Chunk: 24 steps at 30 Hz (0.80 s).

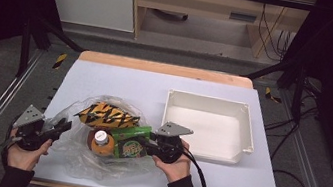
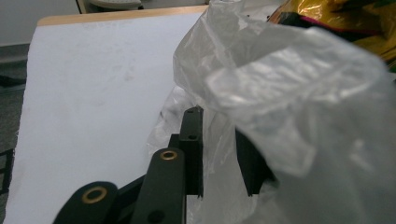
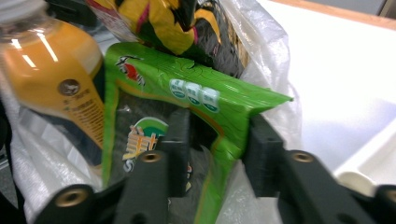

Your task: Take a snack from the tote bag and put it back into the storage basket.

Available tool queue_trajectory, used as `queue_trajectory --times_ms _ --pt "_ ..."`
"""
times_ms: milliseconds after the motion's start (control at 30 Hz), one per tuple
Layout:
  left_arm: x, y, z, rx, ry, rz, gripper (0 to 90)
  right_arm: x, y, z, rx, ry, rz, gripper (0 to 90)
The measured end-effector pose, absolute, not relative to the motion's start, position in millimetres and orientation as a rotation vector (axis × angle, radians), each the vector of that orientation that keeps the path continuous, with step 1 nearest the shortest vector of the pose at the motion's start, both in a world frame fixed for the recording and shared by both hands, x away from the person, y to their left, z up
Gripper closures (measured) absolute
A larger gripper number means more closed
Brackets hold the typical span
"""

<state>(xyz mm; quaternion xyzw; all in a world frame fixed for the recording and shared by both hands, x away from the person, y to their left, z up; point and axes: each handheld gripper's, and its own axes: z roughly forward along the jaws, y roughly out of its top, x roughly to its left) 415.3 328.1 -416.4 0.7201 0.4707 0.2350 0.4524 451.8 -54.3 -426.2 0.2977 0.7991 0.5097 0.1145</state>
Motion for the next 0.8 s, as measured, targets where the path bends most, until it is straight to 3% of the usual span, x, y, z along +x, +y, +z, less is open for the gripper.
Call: queue_trajectory --times_ms 233,400,600,800 --pt "417 326 -420 1.781 1.167 0.564 72.2 437 -65 -419 0.807 2.346 1.494 72.6" --pt "418 324 -421 1.785 1.169 0.551 73.1 446 -58 -424 0.788 2.372 1.534 52.9" --pt "419 322 -424 1.797 1.169 0.536 74.3 454 -46 -421 0.742 2.310 1.604 43.4" --pt "418 323 -424 1.794 1.167 0.530 74.4 451 -49 -413 0.719 2.298 1.638 50.9"
